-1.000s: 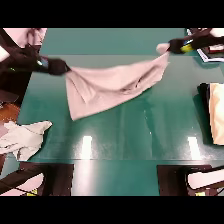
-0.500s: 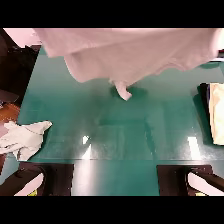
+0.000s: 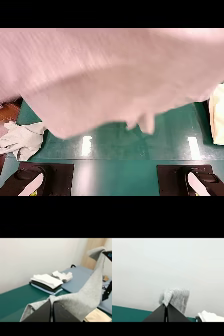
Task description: Fold the shirts.
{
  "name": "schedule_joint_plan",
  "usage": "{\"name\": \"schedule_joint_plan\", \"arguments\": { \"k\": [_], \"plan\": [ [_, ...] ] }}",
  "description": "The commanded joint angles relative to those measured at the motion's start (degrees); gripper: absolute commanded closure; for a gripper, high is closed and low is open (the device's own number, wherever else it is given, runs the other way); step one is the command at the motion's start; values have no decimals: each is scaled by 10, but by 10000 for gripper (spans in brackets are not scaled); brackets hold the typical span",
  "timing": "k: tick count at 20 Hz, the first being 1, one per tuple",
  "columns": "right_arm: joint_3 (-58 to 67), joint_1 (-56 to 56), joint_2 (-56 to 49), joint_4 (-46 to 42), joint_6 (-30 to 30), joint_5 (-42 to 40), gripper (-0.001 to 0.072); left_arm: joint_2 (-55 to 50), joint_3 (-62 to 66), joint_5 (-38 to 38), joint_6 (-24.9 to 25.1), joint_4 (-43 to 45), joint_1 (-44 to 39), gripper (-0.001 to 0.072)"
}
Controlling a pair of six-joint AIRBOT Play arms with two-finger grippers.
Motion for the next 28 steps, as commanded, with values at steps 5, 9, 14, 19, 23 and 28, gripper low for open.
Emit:
{"name": "schedule_joint_plan", "arguments": {
  "k": [5,9,14,19,23,28],
  "plan": [
    [0,17,-159,32,35,200,704,-4,-298,-145,-49,112,0,684],
    [0,51,-347,28,37,302,704,-14,-577,-21,-22,163,0,684],
    [1,87,-530,29,37,182,703,-183,-663,175,28,172,0,684],
    [0,96,-586,30,38,84,699,-369,-519,186,30,170,0,684],
    [1,75,-576,50,40,71,263,-398,-427,164,31,175,3,128],
    [0,26,-522,50,6,209,388,-396,-306,-52,48,200,83,171]
  ]
}}
